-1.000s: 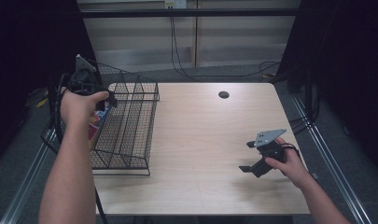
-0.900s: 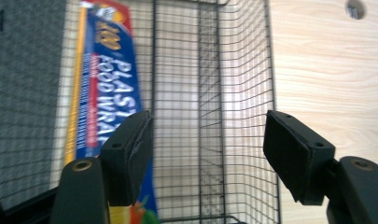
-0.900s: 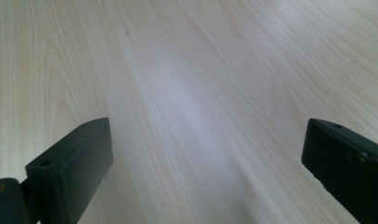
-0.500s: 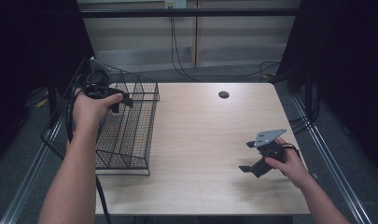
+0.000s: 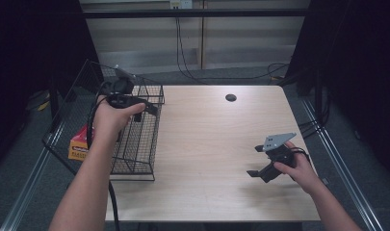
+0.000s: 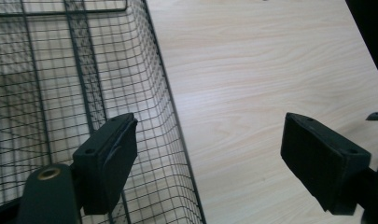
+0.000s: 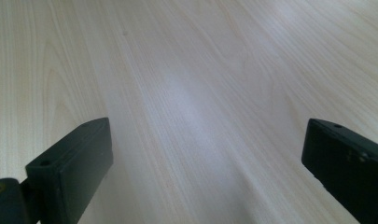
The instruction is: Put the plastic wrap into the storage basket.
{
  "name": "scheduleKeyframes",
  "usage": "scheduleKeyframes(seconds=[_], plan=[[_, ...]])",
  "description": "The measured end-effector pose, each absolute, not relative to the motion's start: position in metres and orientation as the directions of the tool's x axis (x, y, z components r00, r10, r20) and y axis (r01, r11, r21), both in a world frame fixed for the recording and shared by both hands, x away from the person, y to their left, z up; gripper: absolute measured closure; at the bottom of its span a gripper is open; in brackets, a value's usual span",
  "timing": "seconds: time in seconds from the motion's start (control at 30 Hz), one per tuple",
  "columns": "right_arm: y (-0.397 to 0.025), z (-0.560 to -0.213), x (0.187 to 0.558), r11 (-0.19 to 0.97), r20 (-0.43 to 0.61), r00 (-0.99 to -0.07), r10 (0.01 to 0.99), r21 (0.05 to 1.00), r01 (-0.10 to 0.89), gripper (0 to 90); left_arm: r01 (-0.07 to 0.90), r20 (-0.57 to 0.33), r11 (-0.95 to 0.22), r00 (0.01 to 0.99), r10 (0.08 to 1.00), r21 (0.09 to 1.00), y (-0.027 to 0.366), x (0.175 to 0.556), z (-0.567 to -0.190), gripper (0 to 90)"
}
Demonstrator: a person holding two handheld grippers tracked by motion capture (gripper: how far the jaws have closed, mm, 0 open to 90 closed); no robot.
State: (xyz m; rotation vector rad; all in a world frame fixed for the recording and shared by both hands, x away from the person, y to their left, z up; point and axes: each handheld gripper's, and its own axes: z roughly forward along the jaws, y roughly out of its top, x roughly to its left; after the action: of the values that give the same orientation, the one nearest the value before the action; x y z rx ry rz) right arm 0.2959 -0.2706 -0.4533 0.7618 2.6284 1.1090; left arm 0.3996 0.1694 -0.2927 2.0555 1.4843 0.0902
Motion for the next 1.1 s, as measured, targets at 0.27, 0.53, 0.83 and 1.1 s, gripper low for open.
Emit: scheduleKeyframes(seconds=[0.27, 0.53, 0.83, 1.1], plan=[[-0.271, -0.454, 0.296, 0.589, 0.026, -0.851, 0.524, 0.711, 0.384, 1.6, 0.823, -0.282, -0.255, 0.438, 0.854, 0.507, 0.152, 0.393, -0.302, 17.8], [-0.271, -0.454, 0.296, 0.593, 0.020, -0.852, 0.522, 0.710, 0.380, 1.6, 0.804, -0.293, -0.293, 0.488, 0.822, 0.517, 0.136, 0.386, -0.315, 17.4], [-0.272, -0.455, 0.296, 0.589, 0.024, -0.845, 0.535, 0.707, 0.392, 1.6, 0.772, -0.301, -0.341, 0.553, 0.777, 0.537, 0.115, 0.375, -0.329, 17.1], [-0.272, -0.457, 0.297, 0.590, 0.024, -0.843, 0.537, 0.704, 0.395, 1.6, 0.740, -0.313, -0.373, 0.605, 0.732, 0.560, 0.099, 0.367, -0.340, 16.2]])
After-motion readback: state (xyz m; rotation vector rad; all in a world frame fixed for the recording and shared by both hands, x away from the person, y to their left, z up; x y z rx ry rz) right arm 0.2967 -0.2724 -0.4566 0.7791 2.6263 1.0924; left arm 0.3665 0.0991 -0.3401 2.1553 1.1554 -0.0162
